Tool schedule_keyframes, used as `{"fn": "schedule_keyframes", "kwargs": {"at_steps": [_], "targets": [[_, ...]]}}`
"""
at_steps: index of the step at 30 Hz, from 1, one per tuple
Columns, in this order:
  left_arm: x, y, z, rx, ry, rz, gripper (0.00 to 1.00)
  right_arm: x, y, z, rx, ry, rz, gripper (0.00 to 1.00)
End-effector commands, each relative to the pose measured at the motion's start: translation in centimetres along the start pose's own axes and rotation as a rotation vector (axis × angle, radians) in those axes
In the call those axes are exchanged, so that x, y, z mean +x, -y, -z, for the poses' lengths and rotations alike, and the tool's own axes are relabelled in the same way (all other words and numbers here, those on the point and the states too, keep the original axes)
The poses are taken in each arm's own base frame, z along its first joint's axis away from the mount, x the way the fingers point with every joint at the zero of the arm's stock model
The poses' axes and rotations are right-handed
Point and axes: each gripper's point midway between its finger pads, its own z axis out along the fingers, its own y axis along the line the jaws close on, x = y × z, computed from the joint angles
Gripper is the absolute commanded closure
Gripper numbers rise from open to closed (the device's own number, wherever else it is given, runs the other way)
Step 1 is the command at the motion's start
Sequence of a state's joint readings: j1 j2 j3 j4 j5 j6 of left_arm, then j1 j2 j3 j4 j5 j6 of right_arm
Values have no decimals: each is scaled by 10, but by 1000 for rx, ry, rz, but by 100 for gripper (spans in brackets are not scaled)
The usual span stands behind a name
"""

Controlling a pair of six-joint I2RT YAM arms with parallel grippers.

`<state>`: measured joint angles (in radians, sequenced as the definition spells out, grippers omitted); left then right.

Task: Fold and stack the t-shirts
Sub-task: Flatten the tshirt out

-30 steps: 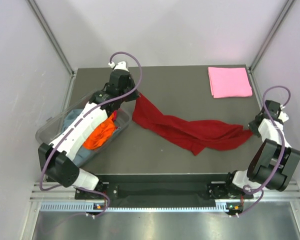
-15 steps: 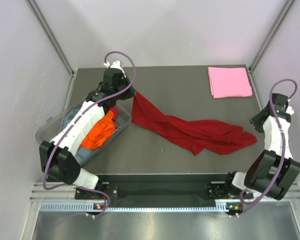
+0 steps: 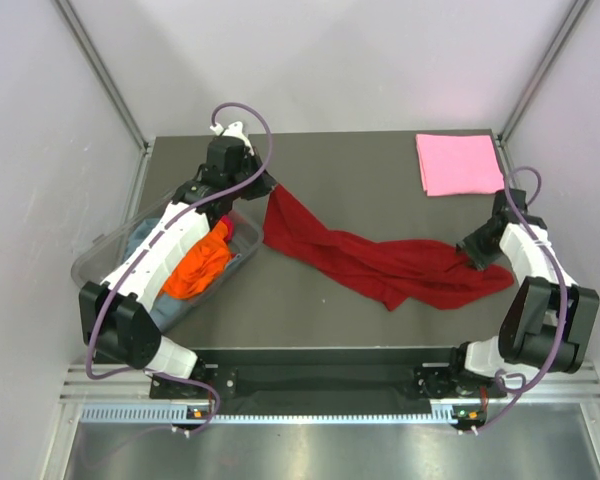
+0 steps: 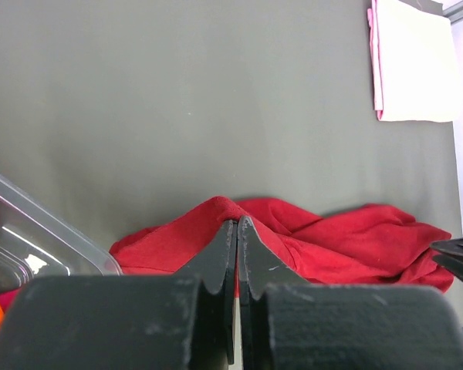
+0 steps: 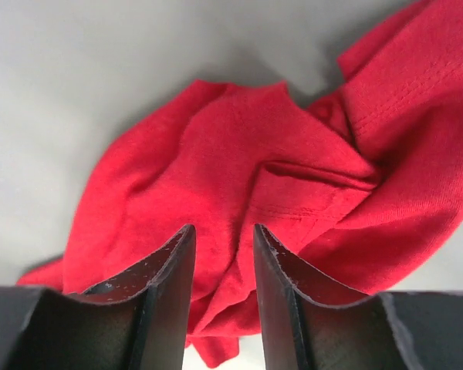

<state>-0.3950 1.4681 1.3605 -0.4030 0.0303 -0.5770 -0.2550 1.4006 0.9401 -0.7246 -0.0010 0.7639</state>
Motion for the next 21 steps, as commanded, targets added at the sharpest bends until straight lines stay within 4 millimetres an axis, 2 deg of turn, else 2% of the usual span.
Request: {"fn": "schedule_keyframes", "kwargs": {"at_steps": [1,8,14,21], "targets": [[-20,15,10,59,75,-2,100,3,6,-5,53,8,-58,63],[-18,14,9,56,71,-5,100,-5,22,0,122,82,-94,63],[-18,14,9,57,74,-4,100,1,23,-11,141,43,-115,64],[-20,13,9,51,82,-6,100,-4,26,-18,160,70,-125,66]]}}
